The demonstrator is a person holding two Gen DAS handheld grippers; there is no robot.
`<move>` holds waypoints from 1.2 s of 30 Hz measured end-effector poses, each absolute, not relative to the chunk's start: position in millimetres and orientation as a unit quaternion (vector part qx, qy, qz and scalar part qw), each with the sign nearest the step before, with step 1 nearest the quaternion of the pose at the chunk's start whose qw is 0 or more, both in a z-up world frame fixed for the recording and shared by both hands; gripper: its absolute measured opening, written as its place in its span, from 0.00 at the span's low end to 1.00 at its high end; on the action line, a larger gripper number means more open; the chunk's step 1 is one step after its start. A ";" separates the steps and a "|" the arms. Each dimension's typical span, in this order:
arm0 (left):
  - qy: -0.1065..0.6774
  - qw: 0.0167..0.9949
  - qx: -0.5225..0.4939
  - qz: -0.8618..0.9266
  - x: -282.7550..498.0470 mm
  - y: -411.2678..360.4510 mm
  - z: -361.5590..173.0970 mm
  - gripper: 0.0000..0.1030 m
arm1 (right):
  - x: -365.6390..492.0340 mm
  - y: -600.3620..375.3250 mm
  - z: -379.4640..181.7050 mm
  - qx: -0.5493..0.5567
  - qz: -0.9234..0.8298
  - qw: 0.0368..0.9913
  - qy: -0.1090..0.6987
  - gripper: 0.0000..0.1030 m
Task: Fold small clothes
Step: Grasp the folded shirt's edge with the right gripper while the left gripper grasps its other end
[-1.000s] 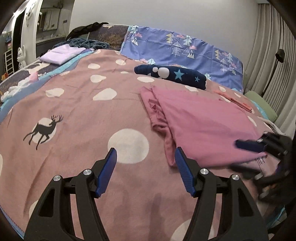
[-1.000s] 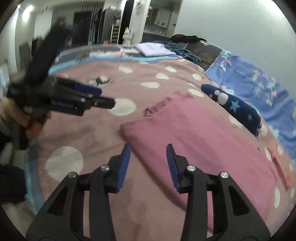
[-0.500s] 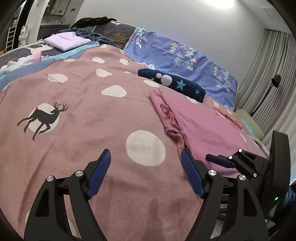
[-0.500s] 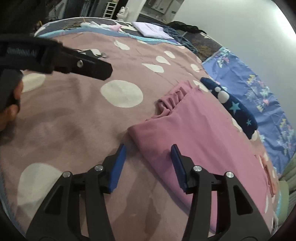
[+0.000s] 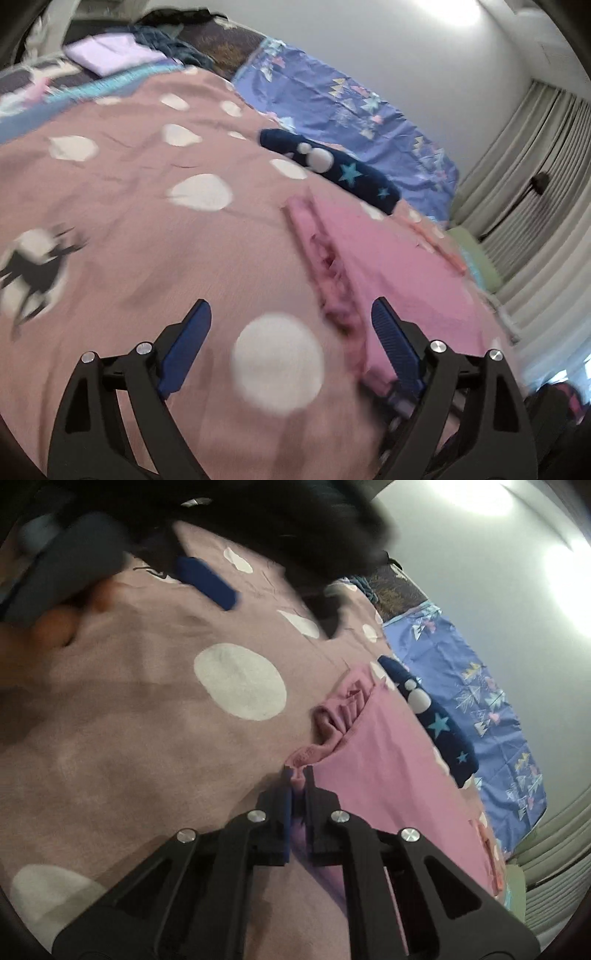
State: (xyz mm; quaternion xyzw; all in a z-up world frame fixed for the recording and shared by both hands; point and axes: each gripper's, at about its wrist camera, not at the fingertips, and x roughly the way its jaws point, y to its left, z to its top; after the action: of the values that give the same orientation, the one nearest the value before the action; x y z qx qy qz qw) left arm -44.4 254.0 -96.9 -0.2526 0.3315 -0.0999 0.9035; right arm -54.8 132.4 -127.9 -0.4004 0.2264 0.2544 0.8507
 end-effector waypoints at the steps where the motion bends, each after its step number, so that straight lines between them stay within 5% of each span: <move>1: 0.335 0.895 -0.266 -0.127 -27.9 253.8 -96.0 0.86 | -55.1 128.8 -122.2 -0.389 0.260 0.855 0.222 0.05; 10: 0.375 0.846 -0.327 -0.192 80.6 231.2 -125.0 0.86 | -50.4 88.1 -73.8 -0.248 0.292 0.895 0.229 0.05; 12: 0.371 0.836 -0.345 -0.214 91.1 229.3 -124.4 0.67 | -48.5 87.6 -73.4 -0.239 0.295 0.895 0.234 0.05; 13: 0.372 0.827 -0.358 -0.223 98.4 227.5 -123.8 0.27 | -46.5 88.6 -73.1 -0.235 0.298 0.894 0.240 0.05; 14: 0.373 0.828 -0.356 -0.219 102.3 227.7 -121.9 0.03 | -46.4 90.1 -72.3 -0.230 0.300 0.893 0.245 0.05; 24: 0.358 0.843 -0.364 -0.170 94.9 253.9 -140.9 0.02 | -46.3 109.5 -108.1 -0.265 0.313 0.859 0.305 0.05; 25: 0.351 0.847 -0.360 -0.171 92.2 254.8 -135.7 0.10 | -45.7 107.9 -105.6 -0.259 0.315 0.861 0.304 0.05; 28: 0.363 0.840 -0.358 -0.185 89.5 251.2 -127.2 0.68 | -43.1 104.5 -105.0 -0.245 0.319 0.860 0.313 0.05; 33: 0.386 0.845 -0.310 -0.203 101.5 224.2 -129.9 0.70 | -47.0 108.0 -105.4 -0.241 0.317 0.862 0.312 0.05; 34: 0.387 0.846 -0.304 -0.203 106.6 219.2 -130.0 0.49 | -45.6 108.0 -104.0 -0.240 0.317 0.863 0.312 0.05; 35: 0.399 0.837 -0.314 -0.206 115.3 215.6 -133.0 0.07 | -44.4 107.8 -101.8 -0.238 0.317 0.864 0.310 0.05; 36: 0.410 0.829 -0.323 -0.200 121.3 216.0 -136.0 0.07 | -46.8 107.8 -96.9 -0.234 0.315 0.870 0.299 0.05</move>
State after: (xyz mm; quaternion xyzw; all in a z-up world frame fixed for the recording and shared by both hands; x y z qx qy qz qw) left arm 121.3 216.0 -136.0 -0.3228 0.4099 -0.1996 0.8294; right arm -46.8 107.8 -96.9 -0.2344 0.2992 0.3151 0.8696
